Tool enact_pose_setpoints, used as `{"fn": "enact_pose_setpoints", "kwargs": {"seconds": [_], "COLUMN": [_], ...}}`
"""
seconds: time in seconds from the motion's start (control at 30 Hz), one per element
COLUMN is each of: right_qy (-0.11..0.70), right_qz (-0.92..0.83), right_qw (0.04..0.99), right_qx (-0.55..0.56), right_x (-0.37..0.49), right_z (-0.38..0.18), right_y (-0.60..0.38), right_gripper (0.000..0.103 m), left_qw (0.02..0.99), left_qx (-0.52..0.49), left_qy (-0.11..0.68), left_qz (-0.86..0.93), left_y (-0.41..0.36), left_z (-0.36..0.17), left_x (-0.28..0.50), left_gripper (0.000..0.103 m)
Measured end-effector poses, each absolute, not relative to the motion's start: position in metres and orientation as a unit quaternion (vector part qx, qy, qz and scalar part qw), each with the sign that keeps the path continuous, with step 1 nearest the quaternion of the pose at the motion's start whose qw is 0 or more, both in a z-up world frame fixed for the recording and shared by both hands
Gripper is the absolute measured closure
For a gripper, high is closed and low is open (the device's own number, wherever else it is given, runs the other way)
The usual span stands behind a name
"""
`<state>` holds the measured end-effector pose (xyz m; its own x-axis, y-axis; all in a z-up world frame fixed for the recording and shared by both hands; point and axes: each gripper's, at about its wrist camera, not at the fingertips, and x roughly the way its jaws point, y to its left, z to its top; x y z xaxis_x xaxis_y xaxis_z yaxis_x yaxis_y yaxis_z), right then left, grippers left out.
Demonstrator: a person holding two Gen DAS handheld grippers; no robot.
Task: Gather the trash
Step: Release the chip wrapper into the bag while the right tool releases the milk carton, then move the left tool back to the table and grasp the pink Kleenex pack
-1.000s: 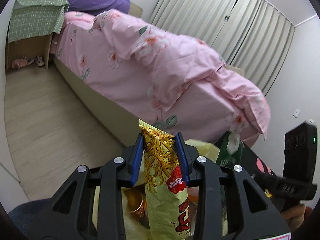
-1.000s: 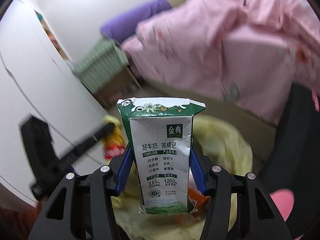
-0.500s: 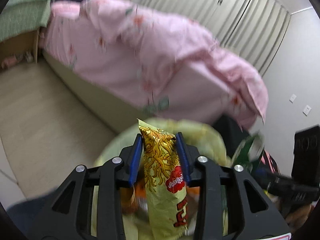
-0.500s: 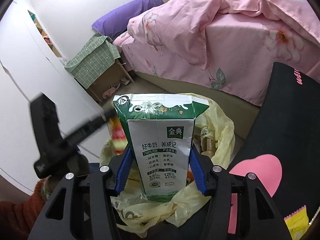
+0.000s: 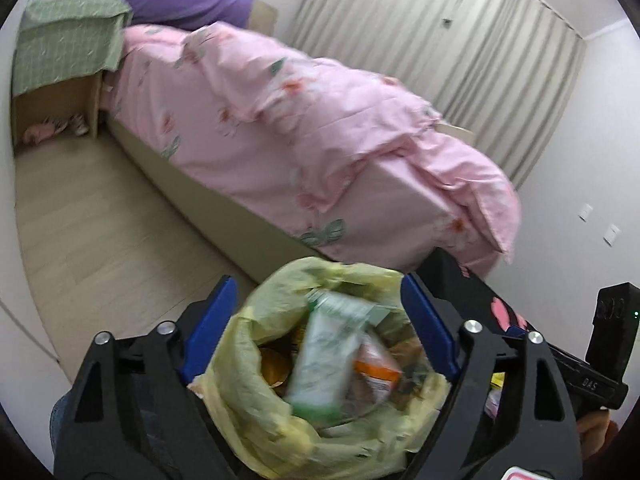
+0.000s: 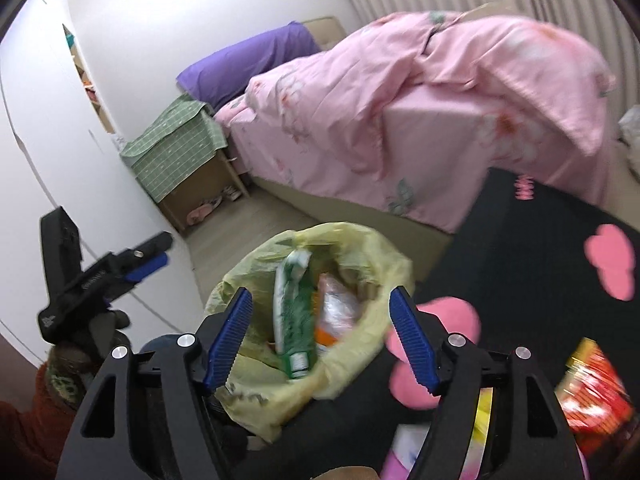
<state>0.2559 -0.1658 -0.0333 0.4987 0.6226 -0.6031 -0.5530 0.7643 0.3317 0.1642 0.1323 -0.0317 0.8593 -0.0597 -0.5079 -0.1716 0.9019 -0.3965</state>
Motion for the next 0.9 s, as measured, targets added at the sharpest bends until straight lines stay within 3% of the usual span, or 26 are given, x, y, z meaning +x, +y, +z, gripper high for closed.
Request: {"fn": "enact_pose_setpoints", "kwargs": {"seconds": [0.4,0.63,0.73,0.9], "right_qy": [0.338,0.352,0.353,0.347], "right_qz": [0.185,0.105,0.078,0.038], "right_qw": [0.923,0.930,0.932,0.937], "right_qx": [-0.017,-0.015,-0.010,0.011], "right_x": [0.152,0.113,0.103,0.089], "right_z": [-0.013,-0.034,-0.044,-0.055], "right_y": [-0.300,-0.362,-0.377,-0.397], "right_gripper": [0.031,0.031,0.031,0.031], "left_qw": [0.938,0.912,0.886,0.861], "left_qx": [-0.143,-0.103,-0.103,-0.104], "left_qy": [0.296,0.345,0.388,0.435], "left_qz": [-0.113,-0.194,-0.232,-0.242], "left_y": [0.015,-0.056,-0.078,-0.105], "left_z": [-0.028,-0.043,-0.052,-0.067], "left_x": [0.162,0.162,0.168,0.178], "left_gripper": [0.019,0.019,0.011,0.011]}}
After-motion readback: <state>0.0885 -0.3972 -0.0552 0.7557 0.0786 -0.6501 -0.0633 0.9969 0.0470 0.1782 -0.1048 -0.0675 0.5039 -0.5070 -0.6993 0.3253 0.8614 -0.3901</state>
